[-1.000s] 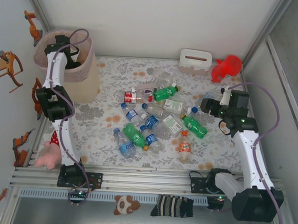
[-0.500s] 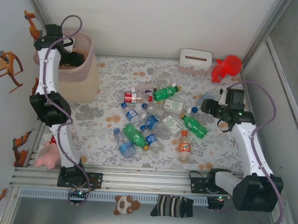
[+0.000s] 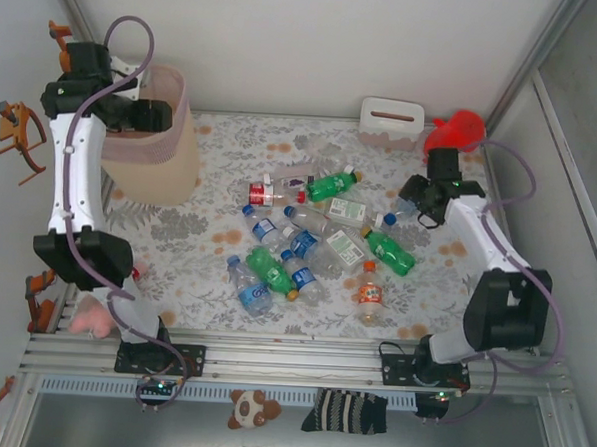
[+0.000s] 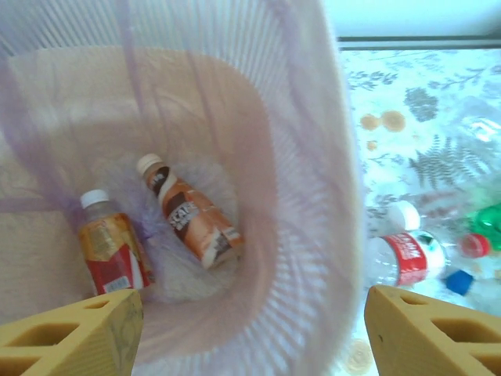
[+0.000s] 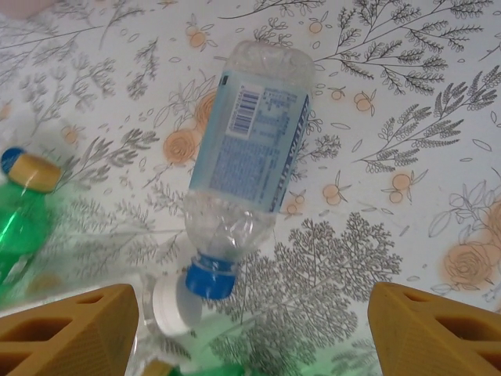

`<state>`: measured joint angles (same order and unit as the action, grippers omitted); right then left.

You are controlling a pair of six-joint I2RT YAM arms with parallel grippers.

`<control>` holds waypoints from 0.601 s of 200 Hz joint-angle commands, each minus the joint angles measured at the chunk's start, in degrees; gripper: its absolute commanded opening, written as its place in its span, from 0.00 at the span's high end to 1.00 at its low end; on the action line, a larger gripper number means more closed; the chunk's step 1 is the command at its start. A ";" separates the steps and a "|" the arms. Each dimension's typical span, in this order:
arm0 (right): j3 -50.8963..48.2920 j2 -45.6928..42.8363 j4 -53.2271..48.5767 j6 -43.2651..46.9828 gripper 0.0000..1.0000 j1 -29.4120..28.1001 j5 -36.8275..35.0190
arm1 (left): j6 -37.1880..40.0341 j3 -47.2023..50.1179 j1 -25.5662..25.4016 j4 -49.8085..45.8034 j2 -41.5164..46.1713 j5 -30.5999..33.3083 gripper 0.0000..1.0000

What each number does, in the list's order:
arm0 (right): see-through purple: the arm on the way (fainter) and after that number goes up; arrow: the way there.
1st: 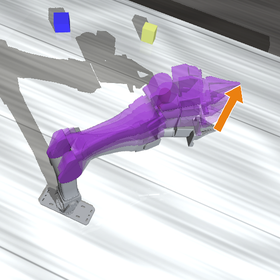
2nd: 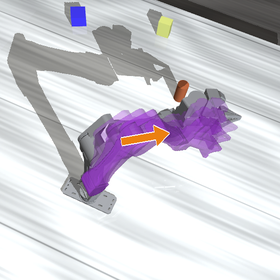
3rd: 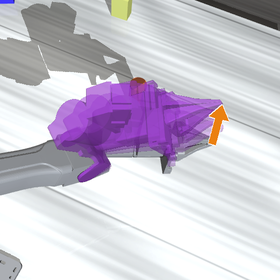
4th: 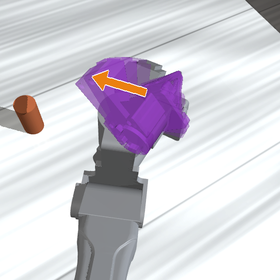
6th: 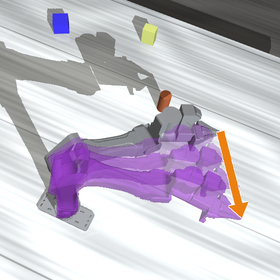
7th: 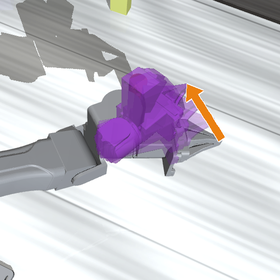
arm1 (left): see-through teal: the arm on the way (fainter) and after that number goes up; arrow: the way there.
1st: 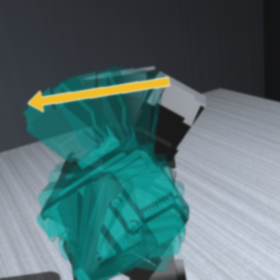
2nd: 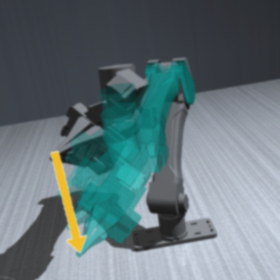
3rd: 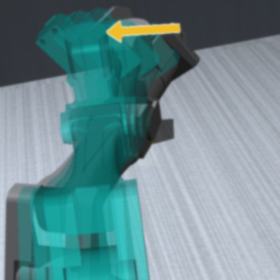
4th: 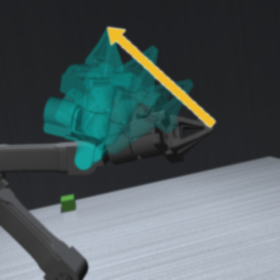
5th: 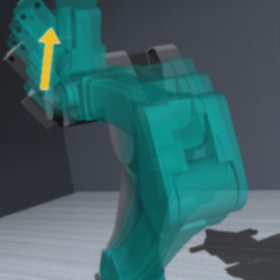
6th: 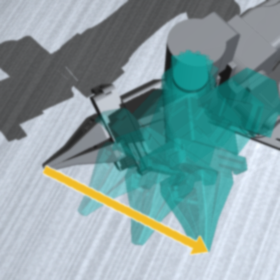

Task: Put the plastic bottles in the bin

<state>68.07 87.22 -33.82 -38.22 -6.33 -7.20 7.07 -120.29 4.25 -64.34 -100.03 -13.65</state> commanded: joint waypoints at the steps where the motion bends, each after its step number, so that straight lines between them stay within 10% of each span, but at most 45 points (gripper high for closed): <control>1: 3.28 4.05 -0.20 -6.43 0.23 -1.35 -6.77 | -2.59 6.78 -0.03 4.72 6.91 -6.82 0.25; 120: 11.24 24.04 4.11 -13.46 0.21 -2.33 -5.37 | -7.95 31.83 0.09 21.84 26.97 -19.57 0.21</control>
<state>76.86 109.34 -30.04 -49.15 -8.14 -11.44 -0.05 -88.77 4.25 -45.01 -74.41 -30.65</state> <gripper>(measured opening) 0.787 0.793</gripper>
